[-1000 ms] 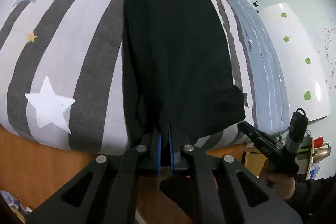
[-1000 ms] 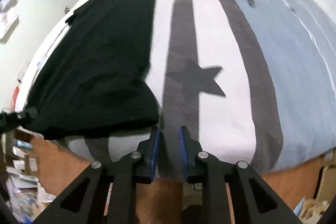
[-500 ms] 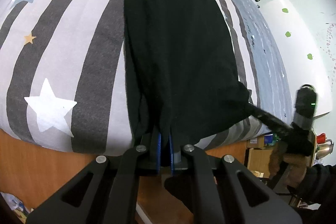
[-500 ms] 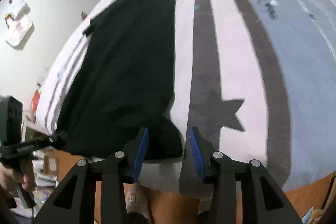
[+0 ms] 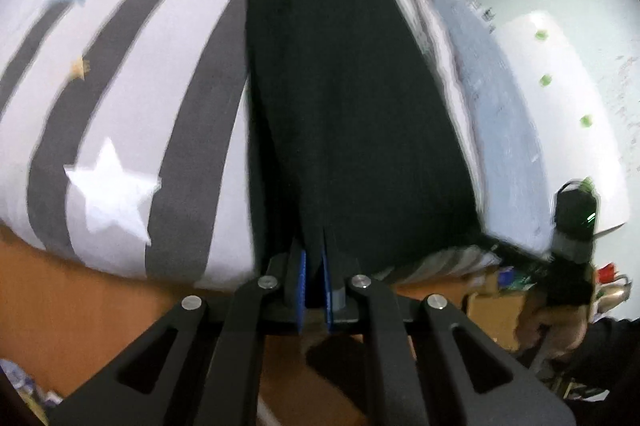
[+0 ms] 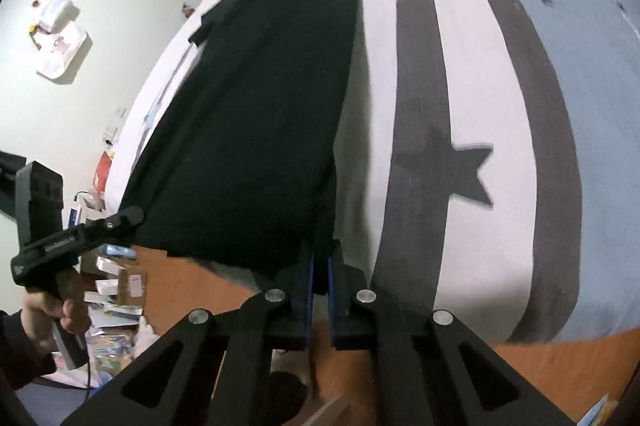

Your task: Fold clothes

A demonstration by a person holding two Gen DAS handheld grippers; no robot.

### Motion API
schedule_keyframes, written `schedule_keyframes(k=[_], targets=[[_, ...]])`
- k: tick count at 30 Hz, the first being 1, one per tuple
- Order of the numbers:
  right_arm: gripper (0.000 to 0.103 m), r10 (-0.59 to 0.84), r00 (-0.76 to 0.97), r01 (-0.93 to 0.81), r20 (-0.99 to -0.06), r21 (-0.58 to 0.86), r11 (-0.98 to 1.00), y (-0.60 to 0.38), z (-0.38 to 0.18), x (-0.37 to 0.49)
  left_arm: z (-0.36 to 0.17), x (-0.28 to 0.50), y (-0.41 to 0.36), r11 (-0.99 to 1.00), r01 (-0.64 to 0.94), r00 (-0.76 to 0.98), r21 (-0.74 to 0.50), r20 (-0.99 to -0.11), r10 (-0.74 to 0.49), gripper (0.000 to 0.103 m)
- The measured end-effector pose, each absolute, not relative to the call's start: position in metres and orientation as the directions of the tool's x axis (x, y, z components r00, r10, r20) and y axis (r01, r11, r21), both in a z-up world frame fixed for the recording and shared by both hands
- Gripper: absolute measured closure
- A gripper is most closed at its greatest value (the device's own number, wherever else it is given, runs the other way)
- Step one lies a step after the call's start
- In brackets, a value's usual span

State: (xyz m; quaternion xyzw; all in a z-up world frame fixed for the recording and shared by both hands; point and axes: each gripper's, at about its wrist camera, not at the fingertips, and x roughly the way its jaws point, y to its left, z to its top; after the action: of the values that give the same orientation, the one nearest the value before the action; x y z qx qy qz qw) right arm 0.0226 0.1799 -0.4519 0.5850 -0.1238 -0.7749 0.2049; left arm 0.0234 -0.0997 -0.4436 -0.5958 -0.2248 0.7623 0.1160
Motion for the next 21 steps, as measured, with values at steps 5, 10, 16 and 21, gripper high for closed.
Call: schedule_keyframes(k=[5,10,16,21], targets=[[0.096,-0.389,-0.184,0.167,-0.903,0.362,-0.917,0.172,-0.471,0.021,-0.455,0.030,-0.098,-0.900,0.062,-0.217,-0.432,-0.886,0.410,0.092],[0.090,-0.347,-0.190,0.211,-0.919,0.307,-0.928,0.169,-0.454,0.029,-0.440,0.054,-0.108,-0.916,0.084,-0.171,-0.392,-0.911,0.375,0.083],[0.090,-0.316,-0.239,0.250,-0.918,0.256,-0.934,0.180,-0.417,0.025,-0.381,0.028,-0.114,-0.955,0.080,-0.339,-0.285,-0.909,0.242,0.083],[0.087,-0.353,-0.340,0.250,-0.872,0.278,-0.927,0.173,-0.399,-0.052,-0.364,-0.058,-0.112,-0.974,0.091,-0.460,-0.208,-0.876,0.144,0.083]])
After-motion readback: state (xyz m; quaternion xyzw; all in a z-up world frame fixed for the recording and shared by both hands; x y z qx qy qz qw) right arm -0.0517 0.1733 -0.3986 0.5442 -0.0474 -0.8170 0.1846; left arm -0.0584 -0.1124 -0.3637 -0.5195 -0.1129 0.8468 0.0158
